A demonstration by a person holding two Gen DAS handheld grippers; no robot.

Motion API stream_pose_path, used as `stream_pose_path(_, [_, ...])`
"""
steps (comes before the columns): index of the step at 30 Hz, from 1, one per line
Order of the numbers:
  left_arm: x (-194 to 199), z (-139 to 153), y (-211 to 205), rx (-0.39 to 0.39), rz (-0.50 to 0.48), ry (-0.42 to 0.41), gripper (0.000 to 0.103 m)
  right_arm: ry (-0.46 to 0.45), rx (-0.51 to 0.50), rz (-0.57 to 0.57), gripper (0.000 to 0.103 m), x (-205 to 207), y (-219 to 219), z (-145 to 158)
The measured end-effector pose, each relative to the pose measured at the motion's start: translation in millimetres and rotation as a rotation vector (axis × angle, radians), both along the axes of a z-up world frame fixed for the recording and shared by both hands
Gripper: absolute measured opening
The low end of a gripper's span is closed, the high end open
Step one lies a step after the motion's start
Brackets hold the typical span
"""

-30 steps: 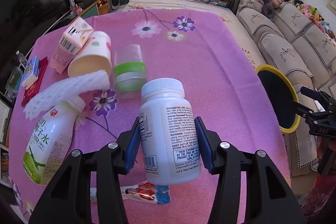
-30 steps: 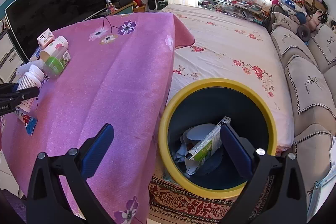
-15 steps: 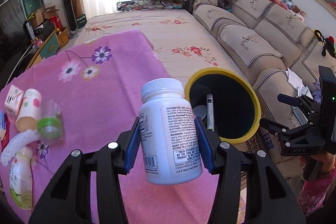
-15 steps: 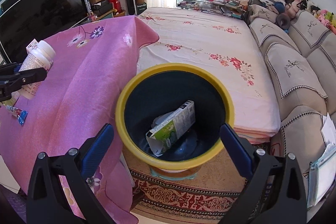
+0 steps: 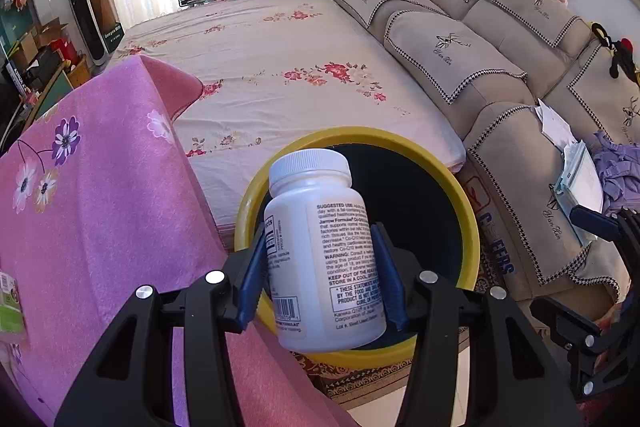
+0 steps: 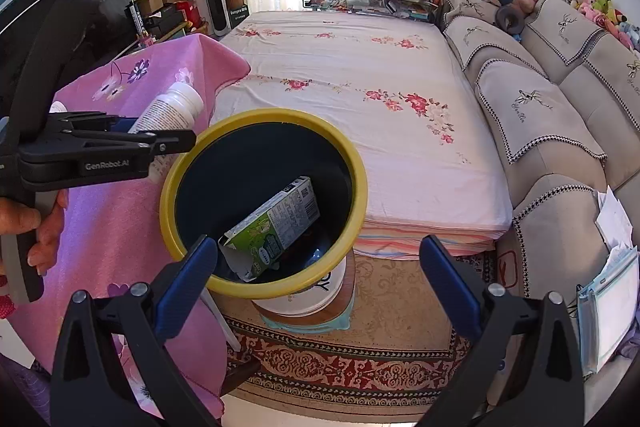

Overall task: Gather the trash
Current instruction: 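Carry the pill bottle over the yellow bin and release it with the left gripper, then move both grippers back over the table toward the remaining items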

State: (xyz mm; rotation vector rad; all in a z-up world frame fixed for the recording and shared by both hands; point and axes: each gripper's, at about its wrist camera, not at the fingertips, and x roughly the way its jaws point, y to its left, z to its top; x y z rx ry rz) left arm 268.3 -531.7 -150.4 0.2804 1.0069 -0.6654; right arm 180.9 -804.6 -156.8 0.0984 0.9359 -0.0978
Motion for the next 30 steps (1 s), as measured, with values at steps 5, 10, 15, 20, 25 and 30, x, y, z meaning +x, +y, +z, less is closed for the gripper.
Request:
stream_pose_path(5, [12,-14,-16,0.018,0.007,0.016,0.050,0.003,0.006,0.010,0.096,7,3,-4])
stream_pose_path(10, [18,-25,-22,0.032,0.009,0.034,0.050,0.005,0.006,0.017,0.096,10,4,-5])
stream_pose_path(15, [22,-32,-22,0.041,0.015,0.044,0.050,0.004,0.007,0.020,0.096,10,4,-6])
stream_pose_path(20, [23,-35,-21,0.045,0.011,0.044,0.050,0.007,0.008,0.021,0.096,12,4,-5])
stream_pose_path(25, [24,-35,-23,0.046,0.002,0.033,0.050,0.008,0.008,0.019,0.096,12,3,-5])
stream_pose_path(30, [24,-32,-25,0.048,-0.011,0.035,0.044,0.010,0.009,0.018,0.096,12,3,-6])
